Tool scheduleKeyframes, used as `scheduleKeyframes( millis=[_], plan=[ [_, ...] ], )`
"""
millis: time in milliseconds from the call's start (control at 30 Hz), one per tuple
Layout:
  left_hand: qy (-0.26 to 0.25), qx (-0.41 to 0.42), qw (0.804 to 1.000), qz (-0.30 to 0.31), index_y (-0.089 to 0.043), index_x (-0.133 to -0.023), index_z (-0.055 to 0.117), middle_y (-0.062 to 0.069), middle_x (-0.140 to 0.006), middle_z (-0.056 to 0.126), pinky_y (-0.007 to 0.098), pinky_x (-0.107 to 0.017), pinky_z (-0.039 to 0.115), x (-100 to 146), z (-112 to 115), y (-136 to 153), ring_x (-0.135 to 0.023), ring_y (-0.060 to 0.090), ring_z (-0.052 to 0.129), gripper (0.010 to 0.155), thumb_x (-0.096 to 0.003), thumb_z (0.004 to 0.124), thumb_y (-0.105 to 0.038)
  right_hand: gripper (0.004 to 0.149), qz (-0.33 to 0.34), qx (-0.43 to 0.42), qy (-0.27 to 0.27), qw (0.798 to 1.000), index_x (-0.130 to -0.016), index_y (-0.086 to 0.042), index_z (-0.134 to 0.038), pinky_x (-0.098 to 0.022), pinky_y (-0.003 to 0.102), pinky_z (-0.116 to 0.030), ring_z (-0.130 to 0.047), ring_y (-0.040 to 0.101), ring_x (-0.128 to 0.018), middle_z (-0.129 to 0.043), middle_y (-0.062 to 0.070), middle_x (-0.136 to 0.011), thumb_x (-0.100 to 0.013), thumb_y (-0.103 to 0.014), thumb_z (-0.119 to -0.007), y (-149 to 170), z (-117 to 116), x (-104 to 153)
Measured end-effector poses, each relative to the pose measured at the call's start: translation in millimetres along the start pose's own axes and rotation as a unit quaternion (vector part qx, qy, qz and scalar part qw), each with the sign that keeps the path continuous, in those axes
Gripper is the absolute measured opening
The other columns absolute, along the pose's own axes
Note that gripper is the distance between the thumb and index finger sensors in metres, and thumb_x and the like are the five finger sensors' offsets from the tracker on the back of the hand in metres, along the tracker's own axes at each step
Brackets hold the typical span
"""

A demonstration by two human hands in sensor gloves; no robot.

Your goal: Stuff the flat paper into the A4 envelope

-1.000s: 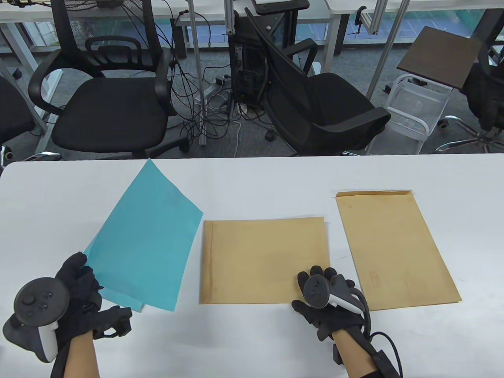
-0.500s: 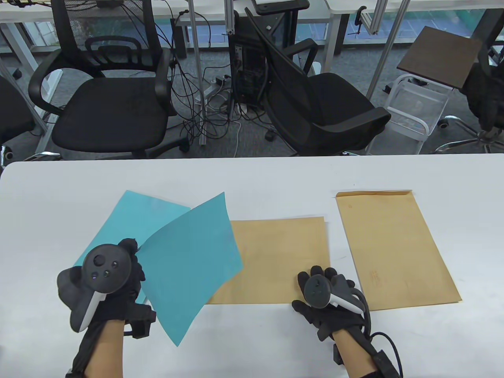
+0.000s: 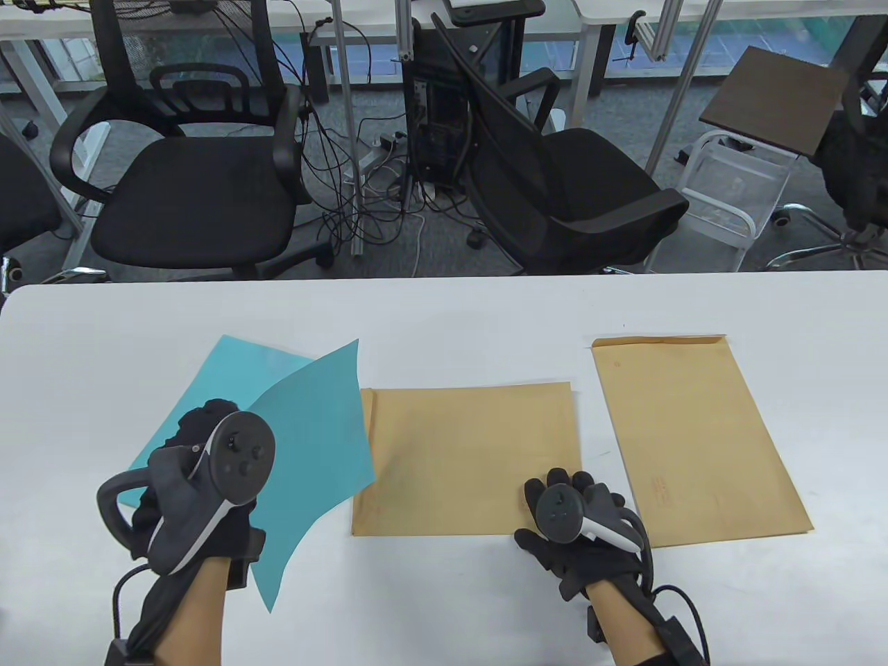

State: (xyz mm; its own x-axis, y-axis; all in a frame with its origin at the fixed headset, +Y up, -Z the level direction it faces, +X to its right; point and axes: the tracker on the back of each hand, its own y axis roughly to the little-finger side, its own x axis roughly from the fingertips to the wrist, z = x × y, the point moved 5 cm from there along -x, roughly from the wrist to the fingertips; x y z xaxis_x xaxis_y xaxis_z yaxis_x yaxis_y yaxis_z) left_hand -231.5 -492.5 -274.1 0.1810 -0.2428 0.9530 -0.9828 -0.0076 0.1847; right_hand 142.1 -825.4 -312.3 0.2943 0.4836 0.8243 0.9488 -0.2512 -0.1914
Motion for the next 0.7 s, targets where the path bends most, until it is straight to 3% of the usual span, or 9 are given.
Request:
scheduleKeyframes(
  millis=[267,700],
  plan=[
    [0.028,-0.005,1.000,-0.004,-0.005,-0.082,0.089,0.027,-0.071,0.096,0.046,-0.039,0.090,-3,-4,-1,-0.034,0.028,0.108,0.040,-0.0428,0.082,-0.012,0.074,0.000,0.000,0.001,1.000,-0.114,-0.014,-0.008,-0.056,0.082,-0.004,0.005,0.060,-0.096,0.004,0.024,-0.111,-0.065,-0.050,-0.050,0,0,0],
    [0.102,0.077,0.991,-0.049,-0.004,-0.082,0.089,0.027,-0.070,0.096,0.046,-0.039,0.090,-15,4,33,-0.034,0.028,0.108,0.040,-0.0428,0.082,-0.012,0.074,0.001,-0.003,-0.001,1.000,-0.113,-0.014,-0.008,-0.056,0.082,-0.004,0.006,0.059,-0.096,0.005,0.023,-0.111,-0.065,-0.050,-0.050,1,0,0]
  ],
)
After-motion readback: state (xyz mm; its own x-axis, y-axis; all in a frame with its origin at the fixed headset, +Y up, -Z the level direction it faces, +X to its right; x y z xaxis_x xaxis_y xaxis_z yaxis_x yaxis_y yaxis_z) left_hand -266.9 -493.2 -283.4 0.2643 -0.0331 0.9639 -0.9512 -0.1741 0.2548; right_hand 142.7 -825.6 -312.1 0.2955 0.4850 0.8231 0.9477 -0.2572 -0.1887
